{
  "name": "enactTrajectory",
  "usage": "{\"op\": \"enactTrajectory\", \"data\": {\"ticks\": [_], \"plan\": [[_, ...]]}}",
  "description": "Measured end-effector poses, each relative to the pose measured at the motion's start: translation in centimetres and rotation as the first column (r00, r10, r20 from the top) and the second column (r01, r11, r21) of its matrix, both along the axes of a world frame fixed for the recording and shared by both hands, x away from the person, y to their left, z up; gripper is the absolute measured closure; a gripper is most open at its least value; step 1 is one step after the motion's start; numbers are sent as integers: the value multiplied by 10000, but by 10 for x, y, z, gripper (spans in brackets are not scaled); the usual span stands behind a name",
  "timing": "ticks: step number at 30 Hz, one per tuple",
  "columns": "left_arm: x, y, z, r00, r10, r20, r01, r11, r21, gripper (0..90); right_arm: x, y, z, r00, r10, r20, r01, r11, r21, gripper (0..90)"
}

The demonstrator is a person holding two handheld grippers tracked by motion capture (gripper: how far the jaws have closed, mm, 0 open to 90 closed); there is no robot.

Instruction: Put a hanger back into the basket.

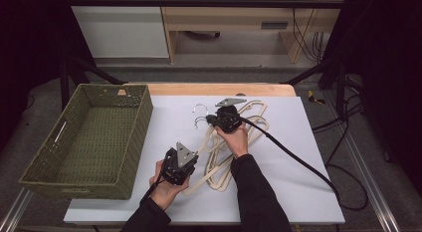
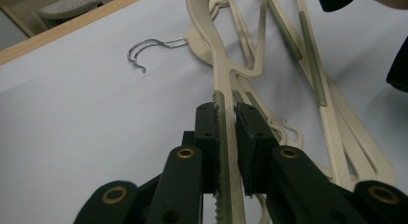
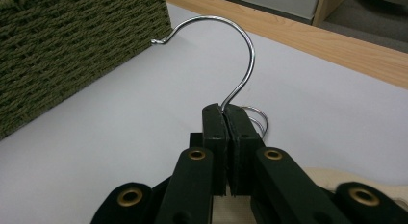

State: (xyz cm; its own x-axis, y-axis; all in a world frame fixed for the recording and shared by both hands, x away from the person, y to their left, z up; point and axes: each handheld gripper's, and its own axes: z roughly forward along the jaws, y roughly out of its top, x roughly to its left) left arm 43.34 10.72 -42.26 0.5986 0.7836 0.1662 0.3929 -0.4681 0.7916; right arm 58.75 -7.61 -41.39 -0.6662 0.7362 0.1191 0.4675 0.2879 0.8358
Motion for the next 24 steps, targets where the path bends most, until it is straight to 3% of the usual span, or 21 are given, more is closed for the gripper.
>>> {"op": "enactTrajectory", "data": {"ticks": [6,7,10,11,14,17,19,24], "plan": [[3,3,-3,9982,-170,-583,145,9989,-439,792,-9,-3,8,9995,2,314,5,9998,-213,894],[6,4,-3,9983,-372,-447,349,9981,-510,771,-11,-4,9,9990,40,440,-31,9998,-220,894],[10,6,4,9963,-580,-635,508,9926,-1099,646,-21,-5,11,9977,279,619,-276,9996,-57,895],[14,8,6,9973,-555,-491,496,9923,-1135,615,-23,-6,11,9976,315,611,-315,9995,3,895],[28,7,13,9925,-939,-783,760,9755,-2063,486,-30,-9,11,9946,485,922,-504,9985,191,894],[43,0,16,9842,-1255,-1249,929,9665,-2391,436,-37,-12,13,9916,621,1134,-663,9972,337,894],[53,-8,16,9834,-1192,-1369,875,9720,-2178,447,-43,-15,15,9869,831,1382,-874,9958,258,894],[63,-19,13,9732,-1544,-1701,1144,9679,-2240,566,-53,-20,17,9813,1103,1579,-1175,9924,375,894]]}}
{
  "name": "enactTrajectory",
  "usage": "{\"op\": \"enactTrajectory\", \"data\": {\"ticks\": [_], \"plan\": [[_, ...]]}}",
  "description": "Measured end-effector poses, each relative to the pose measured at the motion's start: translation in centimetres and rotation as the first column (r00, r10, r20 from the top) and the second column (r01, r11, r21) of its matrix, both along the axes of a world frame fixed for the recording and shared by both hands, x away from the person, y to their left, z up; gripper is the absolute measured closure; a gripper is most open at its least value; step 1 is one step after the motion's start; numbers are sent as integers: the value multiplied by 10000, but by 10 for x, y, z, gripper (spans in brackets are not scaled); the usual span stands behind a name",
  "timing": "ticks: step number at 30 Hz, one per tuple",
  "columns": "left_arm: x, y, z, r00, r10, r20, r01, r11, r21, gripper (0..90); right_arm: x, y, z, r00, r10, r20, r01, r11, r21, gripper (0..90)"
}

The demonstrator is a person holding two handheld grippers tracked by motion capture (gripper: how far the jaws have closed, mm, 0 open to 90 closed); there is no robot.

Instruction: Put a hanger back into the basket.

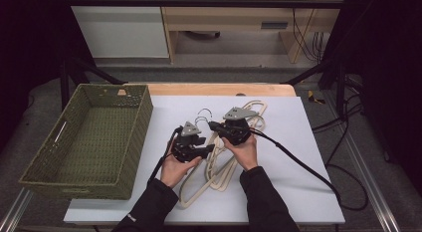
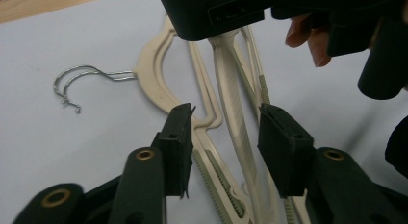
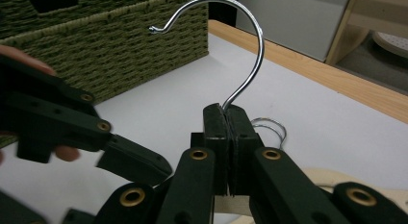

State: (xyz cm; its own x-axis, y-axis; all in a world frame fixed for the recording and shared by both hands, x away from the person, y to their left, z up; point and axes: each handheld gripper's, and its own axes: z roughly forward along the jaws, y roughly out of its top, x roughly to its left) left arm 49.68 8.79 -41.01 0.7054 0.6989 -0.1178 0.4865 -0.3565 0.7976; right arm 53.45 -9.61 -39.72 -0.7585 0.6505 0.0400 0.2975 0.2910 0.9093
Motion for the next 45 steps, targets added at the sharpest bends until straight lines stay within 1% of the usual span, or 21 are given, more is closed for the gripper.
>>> {"op": "enactTrajectory", "data": {"ticks": [1,3,5,7,10,14,15,17,20,23,24,26,27,28,30,32,33,36,40,42,45], "plan": [[1,-2,-2,9998,-47,-168,46,10000,-5,591,-1,-1,0,10000,59,14,-59,10000,17,894],[3,-4,-4,9984,-207,-518,190,9993,-331,660,-4,-4,0,9999,152,62,-152,9999,25,895],[3,-5,-4,9967,-339,-731,296,9978,-587,731,-6,-6,1,9998,170,129,-170,9999,13,894],[1,-6,-2,9963,-304,-804,254,9978,-618,794,-8,-9,1,9998,155,124,-156,9999,56,894],[-3,-5,0,9955,-156,-932,73,9960,-886,818,-13,-13,4,9996,242,148,-246,9994,237,892],[-13,-2,8,9981,-78,-613,0,9921,-1257,857,-26,-19,15,9989,241,412,-259,9988,418,861],[-17,-2,11,9990,57,-437,-108,9929,-1188,858,-31,-21,19,9985,317,447,-338,9983,484,836],[-22,-1,17,9998,83,-190,-104,9930,-1178,858,-40,-27,26,9973,450,572,-482,9973,556,810],[-27,5,23,9999,-8,-136,-11,9903,-1388,859,-57,-41,38,9941,611,895,-693,9934,918,739],[-32,10,32,9999,16,151,5,9907,-1360,859,-73,-58,45,9919,544,1144,-693,9891,1301,674],[-34,13,36,9996,-1,286,39,9912,-1321,859,-78,-63,46,9931,446,1082,-595,9886,1387,635],[-39,19,44,9987,-31,505,100,9904,-1378,858,-85,-73,45,9938,225,1087,-381,9889,1438,591],[-42,24,50,9981,-98,613,181,9904,-1372,859,-88,-79,44,9944,88,1056,-234,9902,1377,556],[-44,29,55,9972,-124,731,222,9906,-1349,858,-91,-85,42,9941,-141,1075,-13,9899,1421,517],[-47,37,64,9957,-138,919,256,9914,-1282,859,-95,-95,37,9939,-357,1041,198,9885,1498,452],[-51,47,76,9923,-59,1241,202,9933,-1141,859,-98,-102,33,9943,-638,855,502,9869,1536,353],[-52,52,81,9909,-37,1348,188,9937,-1109,858,-99,-107,29,9933,-904,723,788,9854,1506,305],[-55,65,94,9883,-61,1524,230,9937,-1094,858,-101,-117,20,9899,-1297,581,1204,9826,1413,203],[-55,86,107,9864,-83,1644,272,9932,-1131,858,-105,-127,11,9893,-1386,459,1327,9846,1135,127],[-53,98,114,9878,-17,1556,213,9920,-1240,858,-107,-130,9,9871,-1570,322,1523,9813,1174,105],[-49,112,122,9851,66,1717,123,9940,-1088,857,-108,-134,8,9837,-1767,329,1717,9780,1187,94]]}}
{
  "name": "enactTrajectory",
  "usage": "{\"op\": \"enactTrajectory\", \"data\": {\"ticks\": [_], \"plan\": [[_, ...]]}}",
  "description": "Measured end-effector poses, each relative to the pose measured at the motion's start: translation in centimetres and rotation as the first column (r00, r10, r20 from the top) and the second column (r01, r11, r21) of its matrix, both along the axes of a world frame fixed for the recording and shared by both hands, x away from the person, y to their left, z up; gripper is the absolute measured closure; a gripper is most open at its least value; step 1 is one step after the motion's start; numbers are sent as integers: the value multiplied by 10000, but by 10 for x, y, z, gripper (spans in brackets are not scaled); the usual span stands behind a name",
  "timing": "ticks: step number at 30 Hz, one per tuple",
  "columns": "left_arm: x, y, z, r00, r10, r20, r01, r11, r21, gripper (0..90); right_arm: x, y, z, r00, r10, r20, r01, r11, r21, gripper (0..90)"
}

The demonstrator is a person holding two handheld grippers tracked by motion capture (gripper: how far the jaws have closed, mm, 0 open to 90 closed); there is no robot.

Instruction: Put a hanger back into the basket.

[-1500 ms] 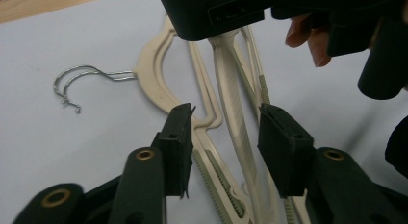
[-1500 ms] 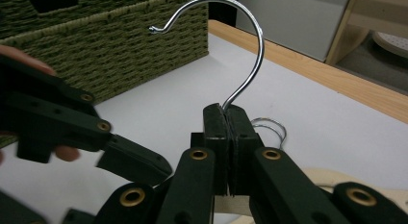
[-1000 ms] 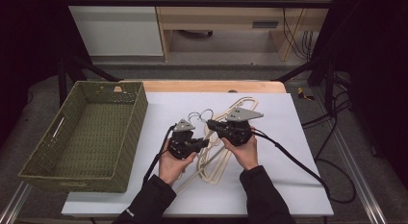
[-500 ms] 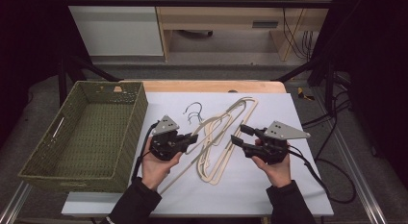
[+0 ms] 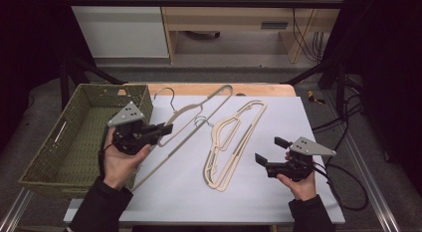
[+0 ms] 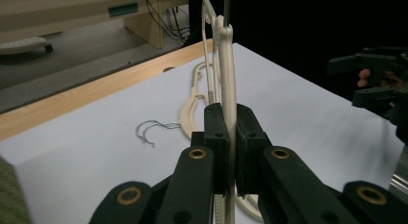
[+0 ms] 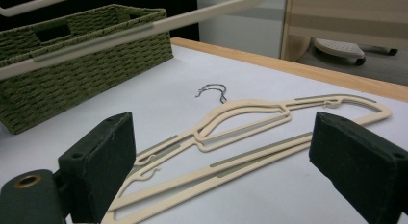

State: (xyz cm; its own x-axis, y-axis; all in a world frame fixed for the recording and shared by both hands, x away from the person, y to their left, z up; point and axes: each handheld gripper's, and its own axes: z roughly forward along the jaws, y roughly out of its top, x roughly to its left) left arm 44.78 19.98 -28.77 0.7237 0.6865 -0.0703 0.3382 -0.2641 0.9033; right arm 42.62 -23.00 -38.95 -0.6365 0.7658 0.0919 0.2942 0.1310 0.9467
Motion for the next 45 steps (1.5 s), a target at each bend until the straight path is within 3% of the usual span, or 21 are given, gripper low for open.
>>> {"op": "enactTrajectory", "data": {"ticks": [5,8,24,31,38,45], "plan": [[7,26,15,9996,161,245,-164,9998,121,857,-2,-4,1,9997,-220,65,219,9997,76,77],[11,42,21,9988,273,418,-289,9988,395,858,-2,-7,1,9995,-318,77,317,9995,68,64],[26,129,30,9898,993,1026,-1092,9894,962,857,-2,-9,1,9981,-600,128,600,9982,73,46],[36,164,24,9857,1473,819,-1521,9868,555,856,-2,-8,1,9985,-539,92,539,9985,53,48],[41,194,6,9810,1861,553,-1905,9777,889,856,-1,-7,0,9987,-516,50,516,9987,-1,49],[42,218,-13,9747,2230,132,-2234,9717,770,856,-1,-6,0,9987,-516,24,516,9987,4,49]]}}
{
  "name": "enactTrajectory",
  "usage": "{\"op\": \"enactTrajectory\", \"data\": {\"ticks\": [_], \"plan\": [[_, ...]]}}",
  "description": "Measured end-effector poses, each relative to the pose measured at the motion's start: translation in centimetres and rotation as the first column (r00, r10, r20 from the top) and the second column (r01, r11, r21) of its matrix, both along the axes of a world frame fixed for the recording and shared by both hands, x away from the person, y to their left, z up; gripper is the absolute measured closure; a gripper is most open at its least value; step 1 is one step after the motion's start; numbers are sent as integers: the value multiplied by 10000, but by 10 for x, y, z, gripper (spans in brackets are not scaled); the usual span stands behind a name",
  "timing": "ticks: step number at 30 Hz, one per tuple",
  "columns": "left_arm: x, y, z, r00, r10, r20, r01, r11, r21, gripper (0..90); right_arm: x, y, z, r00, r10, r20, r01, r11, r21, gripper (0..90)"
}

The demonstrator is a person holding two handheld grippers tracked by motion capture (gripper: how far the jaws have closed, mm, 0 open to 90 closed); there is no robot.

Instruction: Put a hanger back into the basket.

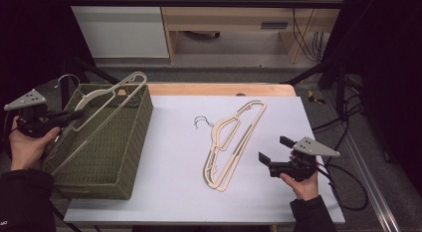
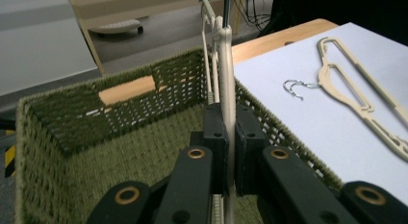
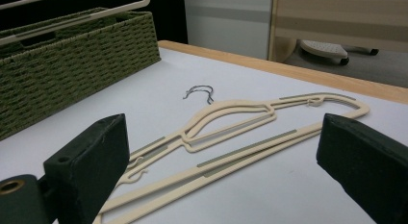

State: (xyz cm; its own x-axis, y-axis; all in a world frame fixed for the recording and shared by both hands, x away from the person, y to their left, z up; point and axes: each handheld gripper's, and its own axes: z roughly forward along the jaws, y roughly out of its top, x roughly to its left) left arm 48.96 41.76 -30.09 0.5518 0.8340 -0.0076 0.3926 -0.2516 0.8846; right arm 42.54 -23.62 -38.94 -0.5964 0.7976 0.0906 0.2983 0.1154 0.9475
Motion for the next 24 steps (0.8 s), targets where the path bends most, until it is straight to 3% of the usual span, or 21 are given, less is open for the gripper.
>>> {"op": "enactTrajectory", "data": {"ticks": [9,15,20,24], "plan": [[-1,6,-20,9990,48,-450,-40,9998,176,856,0,1,0,10000,14,8,-14,10000,0,51],[4,-1,-49,9917,253,-1264,-191,9986,498,854,1,2,-1,10000,85,-29,-86,9999,-83,51],[3,-5,-63,9904,279,-1353,-211,9984,518,846,1,3,-2,9999,78,-74,-79,9999,-69,51],[1,-19,-71,9887,74,-1495,76,9950,992,828,1,4,-2,9999,120,-92,-120,9999,-91,53]]}}
